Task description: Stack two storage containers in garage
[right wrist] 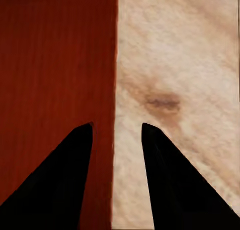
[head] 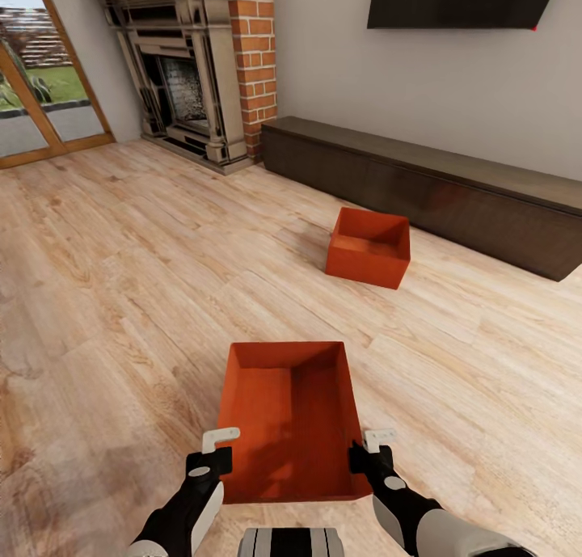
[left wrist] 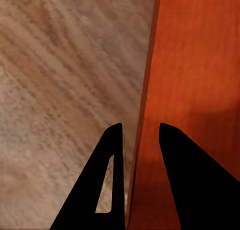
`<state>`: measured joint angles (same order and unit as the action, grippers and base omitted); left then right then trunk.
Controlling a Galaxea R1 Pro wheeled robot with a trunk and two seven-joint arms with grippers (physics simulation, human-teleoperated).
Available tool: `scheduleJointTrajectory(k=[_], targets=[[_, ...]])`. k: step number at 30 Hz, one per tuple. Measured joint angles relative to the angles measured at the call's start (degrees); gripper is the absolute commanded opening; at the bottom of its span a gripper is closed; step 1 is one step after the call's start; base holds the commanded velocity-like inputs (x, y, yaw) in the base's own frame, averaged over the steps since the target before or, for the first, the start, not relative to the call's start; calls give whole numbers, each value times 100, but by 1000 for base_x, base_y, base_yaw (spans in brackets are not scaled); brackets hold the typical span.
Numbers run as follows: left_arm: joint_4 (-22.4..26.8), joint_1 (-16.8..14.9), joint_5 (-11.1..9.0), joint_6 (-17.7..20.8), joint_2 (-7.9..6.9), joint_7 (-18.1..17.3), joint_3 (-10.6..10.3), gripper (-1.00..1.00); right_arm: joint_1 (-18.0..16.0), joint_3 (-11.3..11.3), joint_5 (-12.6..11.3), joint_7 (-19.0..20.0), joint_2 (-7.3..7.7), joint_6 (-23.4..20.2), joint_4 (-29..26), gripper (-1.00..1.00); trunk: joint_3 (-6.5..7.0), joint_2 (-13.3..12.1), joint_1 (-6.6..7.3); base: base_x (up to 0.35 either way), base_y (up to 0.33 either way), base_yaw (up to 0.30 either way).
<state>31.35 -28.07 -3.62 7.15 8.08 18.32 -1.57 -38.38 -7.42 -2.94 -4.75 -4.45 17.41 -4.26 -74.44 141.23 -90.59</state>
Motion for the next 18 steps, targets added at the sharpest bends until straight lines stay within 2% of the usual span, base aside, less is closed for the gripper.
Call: scheduleJointTrajectory(k=[4,18], targets=[[3,1,2,-4,3,-8,-10,-100,0,-38,-92,0,2,17,11,-100,72,-160,88,0,0,0],[-20,0,47,-11,6,-42,17,-100,4,-44,-103,5,5,14,17,-100,323,-722,395,0,0,0]])
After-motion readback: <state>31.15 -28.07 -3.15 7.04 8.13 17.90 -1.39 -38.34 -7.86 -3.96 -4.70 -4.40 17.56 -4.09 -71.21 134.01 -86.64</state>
